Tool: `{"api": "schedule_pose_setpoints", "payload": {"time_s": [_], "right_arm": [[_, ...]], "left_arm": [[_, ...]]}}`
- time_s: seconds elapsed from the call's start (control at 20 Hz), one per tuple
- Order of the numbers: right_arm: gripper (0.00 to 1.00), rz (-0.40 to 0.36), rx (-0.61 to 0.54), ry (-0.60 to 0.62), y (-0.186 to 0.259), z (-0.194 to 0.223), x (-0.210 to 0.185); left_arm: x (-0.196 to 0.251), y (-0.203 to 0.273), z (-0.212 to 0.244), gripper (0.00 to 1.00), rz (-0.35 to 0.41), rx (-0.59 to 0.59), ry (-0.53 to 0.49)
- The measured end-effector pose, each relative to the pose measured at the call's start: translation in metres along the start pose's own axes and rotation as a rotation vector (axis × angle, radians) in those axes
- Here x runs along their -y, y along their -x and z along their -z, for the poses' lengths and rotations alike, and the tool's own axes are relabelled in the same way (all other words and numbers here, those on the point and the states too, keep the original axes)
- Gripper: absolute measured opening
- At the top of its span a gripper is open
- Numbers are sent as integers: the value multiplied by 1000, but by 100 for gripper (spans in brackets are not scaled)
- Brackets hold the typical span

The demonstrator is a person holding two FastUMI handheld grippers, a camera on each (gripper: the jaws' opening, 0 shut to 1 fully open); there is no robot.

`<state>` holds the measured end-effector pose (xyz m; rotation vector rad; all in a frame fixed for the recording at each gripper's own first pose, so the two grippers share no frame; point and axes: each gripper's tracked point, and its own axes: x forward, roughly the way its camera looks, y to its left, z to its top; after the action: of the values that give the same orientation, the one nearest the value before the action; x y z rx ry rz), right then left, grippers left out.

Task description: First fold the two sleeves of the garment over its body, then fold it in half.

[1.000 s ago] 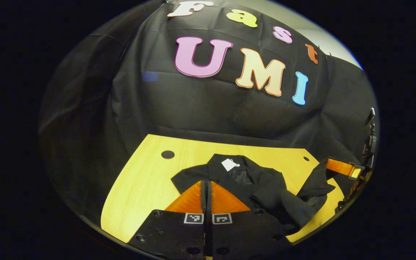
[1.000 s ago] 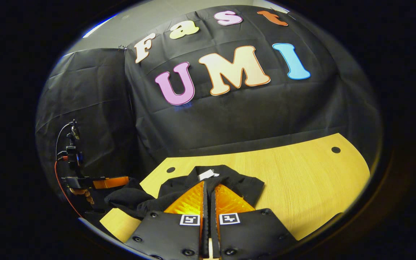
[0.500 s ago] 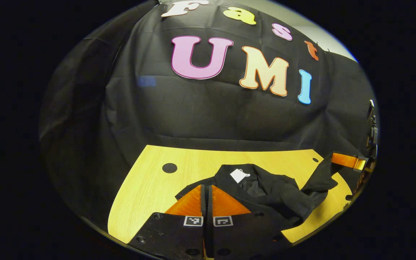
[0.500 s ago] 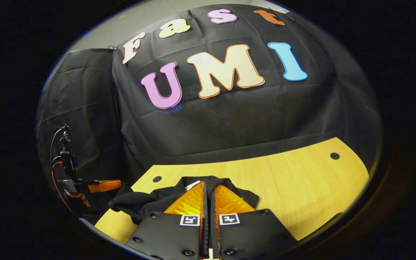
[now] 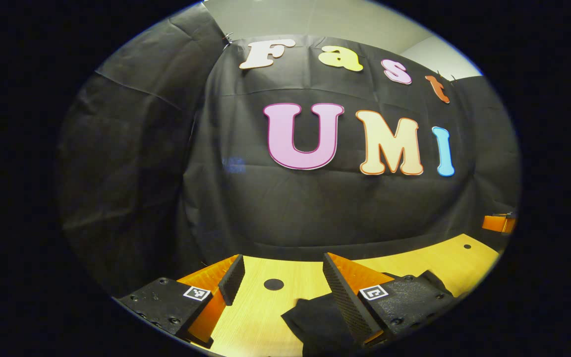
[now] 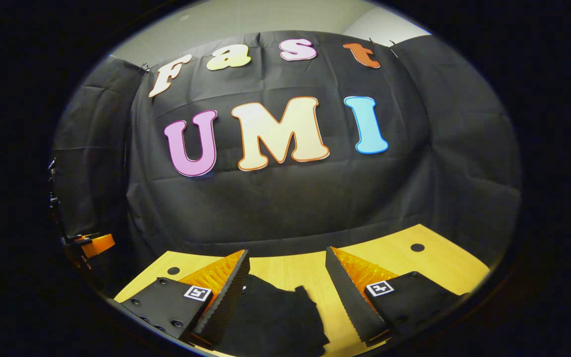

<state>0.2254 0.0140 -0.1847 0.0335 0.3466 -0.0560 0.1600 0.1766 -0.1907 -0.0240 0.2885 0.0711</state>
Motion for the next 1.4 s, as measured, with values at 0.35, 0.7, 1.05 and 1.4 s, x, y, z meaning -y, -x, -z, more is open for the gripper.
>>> {"api": "schedule_pose_setpoints", "payload": {"time_s": [0.35, 0.7, 1.05, 1.4], "right_arm": [[98, -25, 98, 66, 65, -20, 2], [94, -97, 196, 71, 165, -27, 10], [97, -145, 236, 43, 253, -19, 26], [94, -152, 261, 30, 298, -20, 42]], "left_arm": [[23, 53, -36, 93, 10, 66, 8], [58, 148, -72, 93, -3, 155, -14], [87, 230, -79, 92, 2, 159, 2], [109, 264, -104, 92, 32, 213, 2]]}}
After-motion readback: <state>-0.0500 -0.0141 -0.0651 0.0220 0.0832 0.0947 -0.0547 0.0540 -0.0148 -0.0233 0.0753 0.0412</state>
